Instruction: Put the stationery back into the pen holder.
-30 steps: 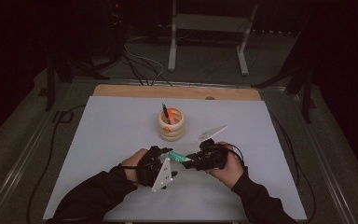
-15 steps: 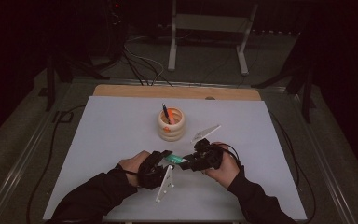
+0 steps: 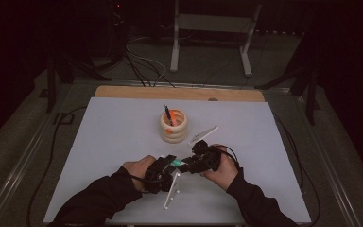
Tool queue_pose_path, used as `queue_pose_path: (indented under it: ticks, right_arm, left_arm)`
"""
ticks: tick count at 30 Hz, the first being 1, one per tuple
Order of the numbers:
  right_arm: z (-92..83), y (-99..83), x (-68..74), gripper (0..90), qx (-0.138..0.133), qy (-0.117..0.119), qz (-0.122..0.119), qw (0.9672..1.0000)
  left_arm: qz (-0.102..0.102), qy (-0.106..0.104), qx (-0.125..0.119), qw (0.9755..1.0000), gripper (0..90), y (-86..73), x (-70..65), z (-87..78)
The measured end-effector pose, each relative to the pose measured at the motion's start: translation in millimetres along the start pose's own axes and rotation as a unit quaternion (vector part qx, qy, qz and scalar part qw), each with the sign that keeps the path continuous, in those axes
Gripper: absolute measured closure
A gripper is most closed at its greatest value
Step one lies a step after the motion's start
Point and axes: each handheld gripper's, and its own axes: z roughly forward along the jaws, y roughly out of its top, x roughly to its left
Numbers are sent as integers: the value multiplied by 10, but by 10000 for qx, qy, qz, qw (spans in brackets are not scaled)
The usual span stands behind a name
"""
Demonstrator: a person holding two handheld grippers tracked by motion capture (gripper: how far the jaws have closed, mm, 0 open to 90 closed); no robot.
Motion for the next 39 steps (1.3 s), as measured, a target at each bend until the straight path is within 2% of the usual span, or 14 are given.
queue_pose_path:
  ticks: [1, 6, 11, 14, 17, 22, 27, 28, 29, 31, 32, 36, 37, 39]
  right_arm:
    - [0, 0, 0, 657, 0, 0, 0, 10000]
    - [32, 17, -3, 656, 67, -4, -9, 10000]
    - [44, 26, -6, 656, 71, 4, 22, 10000]
    - [40, 24, -8, 652, 29, 16, 17, 10000]
    - [10, 20, -17, 617, -91, 77, 78, 9999]
    - [-73, 17, -14, 516, -354, -57, 9, 9994]
    - [-171, -3, -23, 445, -672, -167, 25, 9976]
    - [-193, -7, -28, 431, -731, -176, 37, 9972]
    - [-215, -12, -36, 408, -792, -213, 35, 9966]
    - [-240, -17, -39, 391, -866, -228, 70, 9960]
    - [-264, -23, -45, 387, -918, -251, 64, 9954]
    - [-362, -54, -61, 318, -1107, -372, 51, 9931]
    - [-378, -61, -63, 310, -1157, -388, 49, 9925]
    - [-406, -76, -66, 287, -1206, -395, 52, 9919]
  left_arm:
    - [0, 0, 0, 10000, 638, 0, 0, 0]
    - [122, -56, 62, 9999, 659, -7, -14, 18]
    - [157, -110, 46, 9998, 665, -24, 1, 15]
    - [78, -167, -1, 9998, 667, -36, 22, 10]
    - [-118, -313, -56, 9994, 668, -54, 71, -7]
    - [-436, -400, -135, 9982, 668, -87, 149, -32]
    - [-553, -469, -61, 9974, 668, -132, 201, -36]
    - [-707, -477, -117, 9963, 668, -140, 197, -30]
    - [-762, -526, -133, 9956, 668, -150, 206, -33]
    - [-767, -532, -108, 9956, 668, -159, 221, -39]
    - [-887, -580, -129, 9943, 668, -177, 238, -44]
    - [-1067, -590, -128, 9925, 668, -222, 283, -46]
    - [-1165, -628, -139, 9911, 668, -235, 295, -45]
    - [-1505, -660, -292, 9860, 668, -262, 303, -31]
